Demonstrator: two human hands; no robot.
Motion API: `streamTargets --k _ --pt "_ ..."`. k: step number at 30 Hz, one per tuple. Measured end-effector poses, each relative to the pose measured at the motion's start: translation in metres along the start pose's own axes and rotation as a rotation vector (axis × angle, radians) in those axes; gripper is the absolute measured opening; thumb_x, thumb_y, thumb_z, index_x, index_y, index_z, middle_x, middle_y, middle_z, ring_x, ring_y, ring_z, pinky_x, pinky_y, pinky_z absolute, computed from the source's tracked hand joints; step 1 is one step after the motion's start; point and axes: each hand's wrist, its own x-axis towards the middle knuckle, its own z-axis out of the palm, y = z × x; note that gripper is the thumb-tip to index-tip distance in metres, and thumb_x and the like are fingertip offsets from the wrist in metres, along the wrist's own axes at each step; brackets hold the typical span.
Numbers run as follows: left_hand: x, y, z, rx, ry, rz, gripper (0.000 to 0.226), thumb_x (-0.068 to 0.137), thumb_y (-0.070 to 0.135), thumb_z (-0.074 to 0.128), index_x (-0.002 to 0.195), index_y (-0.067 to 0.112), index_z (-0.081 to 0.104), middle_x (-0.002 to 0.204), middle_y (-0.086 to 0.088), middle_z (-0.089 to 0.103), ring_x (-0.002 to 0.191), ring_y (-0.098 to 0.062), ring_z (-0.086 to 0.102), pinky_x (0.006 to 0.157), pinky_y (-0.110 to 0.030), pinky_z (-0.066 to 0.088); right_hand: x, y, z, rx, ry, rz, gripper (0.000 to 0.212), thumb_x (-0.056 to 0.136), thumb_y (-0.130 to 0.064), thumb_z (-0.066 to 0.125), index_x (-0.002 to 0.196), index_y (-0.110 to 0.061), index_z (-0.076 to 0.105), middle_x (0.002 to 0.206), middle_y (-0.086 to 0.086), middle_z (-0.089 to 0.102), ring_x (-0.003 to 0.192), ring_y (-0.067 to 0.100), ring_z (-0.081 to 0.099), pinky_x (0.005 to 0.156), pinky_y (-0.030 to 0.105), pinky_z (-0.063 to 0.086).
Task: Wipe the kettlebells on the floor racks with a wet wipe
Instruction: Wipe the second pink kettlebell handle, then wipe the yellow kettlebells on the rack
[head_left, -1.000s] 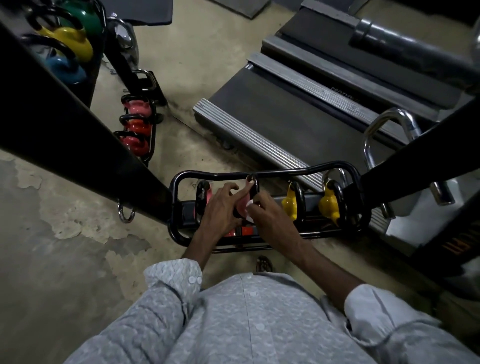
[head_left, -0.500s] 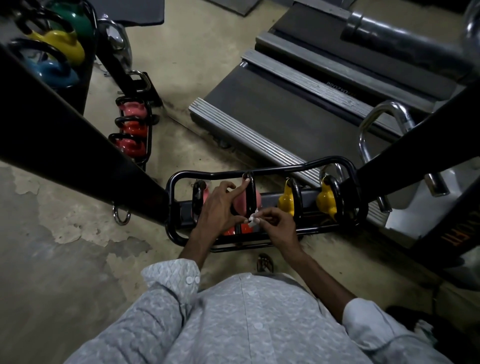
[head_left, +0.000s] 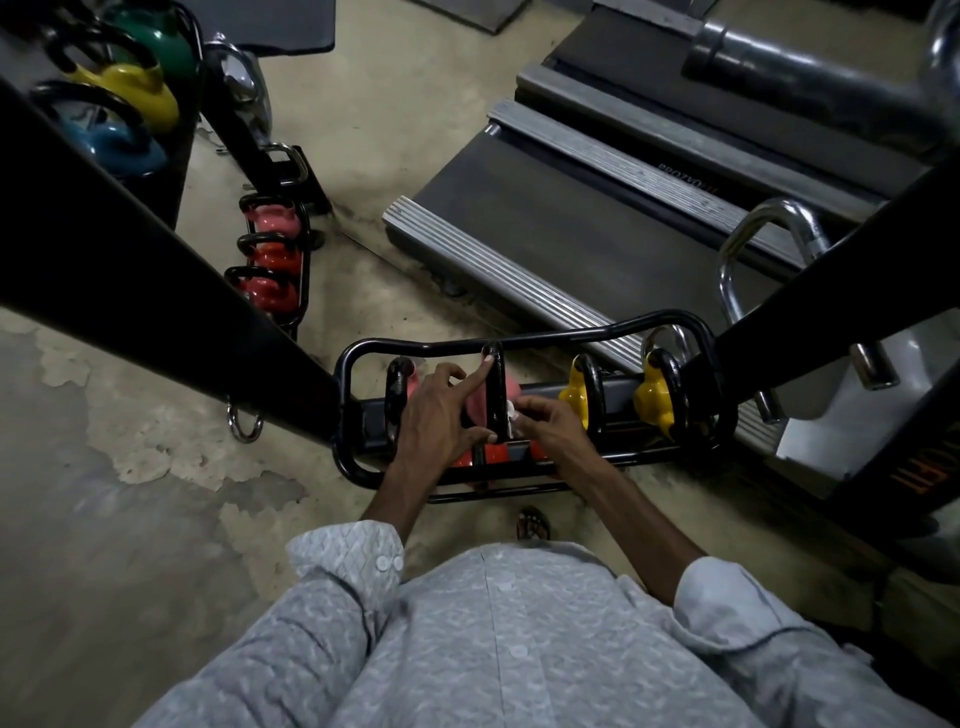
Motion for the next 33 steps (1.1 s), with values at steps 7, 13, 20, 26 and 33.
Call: streamTargets --k 7,13,20,26,33 --pt "-0.002 0.004 0.001 -0.027 -0.004 -0.033 0.111 0.064 0.045 0.092 0.155 0.045 0.029 0.142 -0.006 0.044 0.126 -0.025 0.049 0.096 -0.042 0.052 -0.015 -0.007 0.013 0.259 0.228 0.119 0.013 0.088 0.000 0.070 0.100 -0.006 0.073 0.094 0.005 0.074 0.091 0.020 0.070 0.083 0.030 0.059" --pt "-0.002 0.009 0.006 -0.096 0.027 -0.036 0.111 0.059 0.042 0.093 0.154 0.036 0.036 0.142 -0.009 0.044 0.130 -0.027 0.047 0.104 -0.043 0.047 -0.015 -0.026 -0.017 0.405 0.232 0.009 0.021 0.088 0.005 0.068 0.108 0.001 0.072 0.094 0.001 0.074 0.085 0.010 0.070 0.083 0.024 0.059" --pt "-0.007 0.070 0.036 0.006 0.152 0.082 0.087 0.068 0.043 0.086 0.146 0.028 0.050 0.155 -0.013 0.036 0.144 -0.032 0.032 0.114 -0.054 0.031 0.016 -0.016 -0.100 -0.107 0.455 -0.334 0.009 0.085 -0.009 0.072 0.090 -0.015 0.077 0.086 0.001 0.076 0.080 0.014 0.072 0.077 0.032 0.059" --pt "0.003 0.112 0.071 0.126 0.075 0.149 0.088 0.068 0.041 0.086 0.147 0.029 0.049 0.153 -0.016 0.040 0.146 -0.035 0.032 0.114 -0.051 0.027 0.032 -0.011 -0.123 -0.421 0.329 -0.510 0.011 0.078 -0.010 0.072 0.086 -0.013 0.078 0.087 -0.001 0.071 0.080 -0.004 0.065 0.071 0.016 0.054" --pt "0.011 0.123 0.083 0.098 0.105 0.109 0.082 0.061 0.033 0.090 0.136 0.026 0.058 0.136 -0.010 0.054 0.135 -0.031 0.044 0.107 -0.047 0.029 0.039 -0.019 -0.128 -0.583 0.220 -0.620 0.014 0.078 -0.006 0.064 0.079 -0.013 0.077 0.085 0.004 0.069 0.078 0.011 0.067 0.073 0.026 0.055"
